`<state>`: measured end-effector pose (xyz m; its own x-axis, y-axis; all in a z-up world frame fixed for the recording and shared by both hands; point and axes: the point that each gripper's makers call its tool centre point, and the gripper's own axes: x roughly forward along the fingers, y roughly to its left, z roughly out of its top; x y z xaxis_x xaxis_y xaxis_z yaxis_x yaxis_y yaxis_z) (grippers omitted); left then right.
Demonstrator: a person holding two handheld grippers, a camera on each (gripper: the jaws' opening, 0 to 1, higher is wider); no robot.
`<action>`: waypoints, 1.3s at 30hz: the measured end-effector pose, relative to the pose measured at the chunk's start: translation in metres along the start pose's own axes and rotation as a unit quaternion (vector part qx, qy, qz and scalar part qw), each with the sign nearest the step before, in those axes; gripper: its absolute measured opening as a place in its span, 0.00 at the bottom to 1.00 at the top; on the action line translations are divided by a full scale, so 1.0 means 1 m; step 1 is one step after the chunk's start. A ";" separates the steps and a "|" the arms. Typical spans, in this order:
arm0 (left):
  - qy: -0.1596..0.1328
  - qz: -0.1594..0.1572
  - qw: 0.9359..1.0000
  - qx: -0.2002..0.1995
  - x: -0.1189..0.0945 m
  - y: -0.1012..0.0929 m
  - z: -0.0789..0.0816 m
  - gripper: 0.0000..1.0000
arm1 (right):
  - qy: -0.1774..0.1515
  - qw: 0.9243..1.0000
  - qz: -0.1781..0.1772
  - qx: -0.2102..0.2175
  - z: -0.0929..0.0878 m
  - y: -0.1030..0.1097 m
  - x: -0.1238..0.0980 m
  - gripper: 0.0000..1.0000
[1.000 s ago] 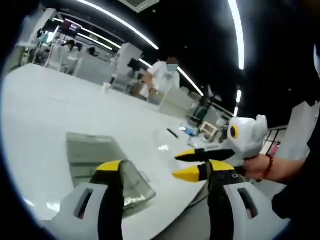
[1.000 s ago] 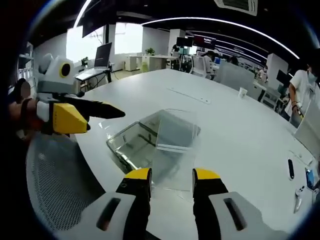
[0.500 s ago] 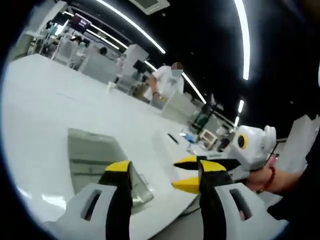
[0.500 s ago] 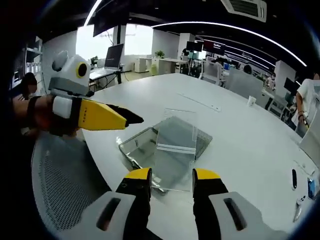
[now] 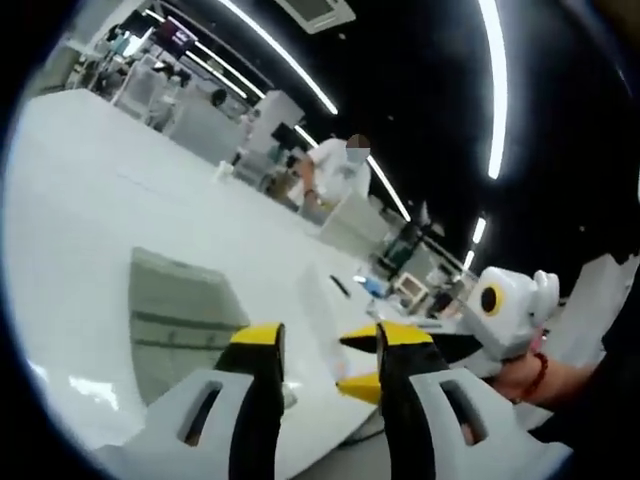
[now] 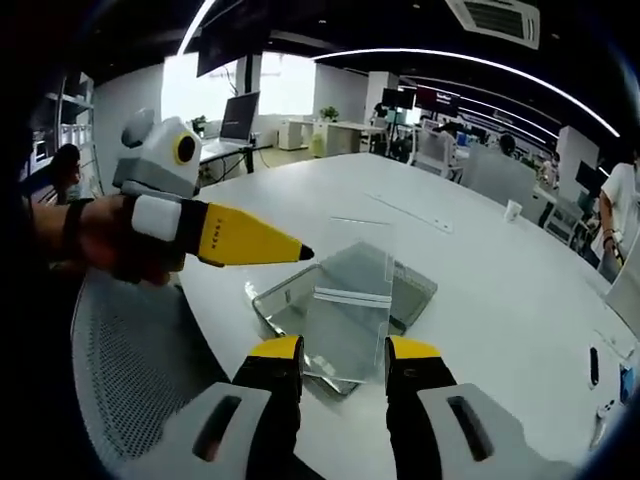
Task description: Insert the divider into the dual guide fixture by aligning both edges with the guide slots and pushing it downward to the bottom, including one-sided entry, uneven engagement, binding, and posture correction.
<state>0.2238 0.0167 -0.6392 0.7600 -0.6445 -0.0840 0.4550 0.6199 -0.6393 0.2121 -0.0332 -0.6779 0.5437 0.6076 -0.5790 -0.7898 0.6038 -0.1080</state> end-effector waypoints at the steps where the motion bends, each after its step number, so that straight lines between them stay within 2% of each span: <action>1: -0.006 0.000 1.000 0.001 -0.001 0.000 0.002 0.29 | -0.001 1.000 0.002 0.000 0.001 0.001 0.000 0.28; 10: -0.019 0.011 1.000 -0.017 -0.004 0.007 0.008 0.22 | -0.014 1.000 0.014 -0.010 0.012 0.012 0.000 0.28; 17: -0.025 0.010 0.999 -0.027 -0.006 0.007 0.011 0.10 | -0.021 1.000 0.016 -0.008 0.016 0.015 -0.001 0.28; 25: -0.029 0.006 0.999 -0.040 -0.006 0.009 0.013 0.01 | -0.025 0.999 0.020 -0.006 0.017 0.018 -0.002 0.28; 39: -0.032 -0.016 0.996 -0.081 -0.011 0.007 0.014 0.00 | -0.025 0.999 0.033 -0.014 0.019 0.022 0.001 0.29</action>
<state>0.2255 0.0342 -0.6317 0.7767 -0.6297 -0.0160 0.4027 0.5159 -0.7561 0.2003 -0.0096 -0.6652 0.5035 0.6702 -0.5453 -0.8313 0.5478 -0.0943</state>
